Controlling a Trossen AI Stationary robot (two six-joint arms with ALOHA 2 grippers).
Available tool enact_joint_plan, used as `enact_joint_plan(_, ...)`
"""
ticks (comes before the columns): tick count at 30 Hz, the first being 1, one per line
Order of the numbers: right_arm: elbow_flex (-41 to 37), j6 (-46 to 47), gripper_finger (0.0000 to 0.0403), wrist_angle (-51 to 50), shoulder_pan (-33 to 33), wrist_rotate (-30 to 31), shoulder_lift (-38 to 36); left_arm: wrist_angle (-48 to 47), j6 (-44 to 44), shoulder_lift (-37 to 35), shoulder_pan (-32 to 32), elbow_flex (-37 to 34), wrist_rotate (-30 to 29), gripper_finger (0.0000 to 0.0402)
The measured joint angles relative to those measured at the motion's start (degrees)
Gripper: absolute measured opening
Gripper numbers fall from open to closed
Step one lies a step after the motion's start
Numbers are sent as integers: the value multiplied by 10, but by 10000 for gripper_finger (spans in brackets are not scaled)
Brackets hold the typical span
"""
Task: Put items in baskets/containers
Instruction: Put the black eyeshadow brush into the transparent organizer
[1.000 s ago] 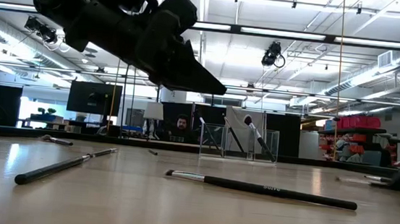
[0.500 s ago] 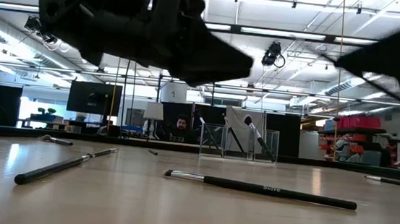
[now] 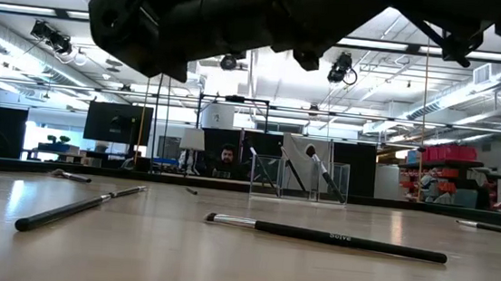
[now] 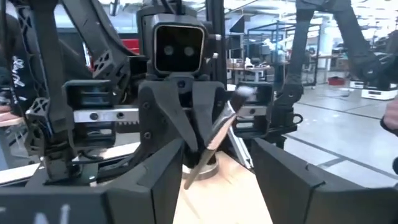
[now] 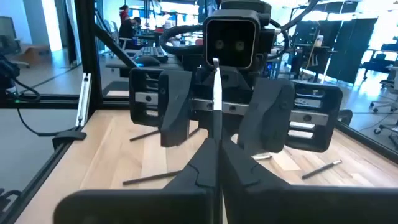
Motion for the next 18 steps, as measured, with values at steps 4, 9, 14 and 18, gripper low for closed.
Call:
enact_joint_plan(4,0,-2,5,0,0,0,0,3,0,0,-2,0,-1,172)
enact_joint_plan(9,1,-2,6,-1,0,0,0,22,-2,0,-5,0,-2,128)
enact_joint_plan(14,1,2,6,-5,1,-1,0,20,-6,0,-4,0,-5,53)
enact_joint_plan(18,1,15,17,-30,1,13,-1,3,-15,-4,-2,0,-14,19)
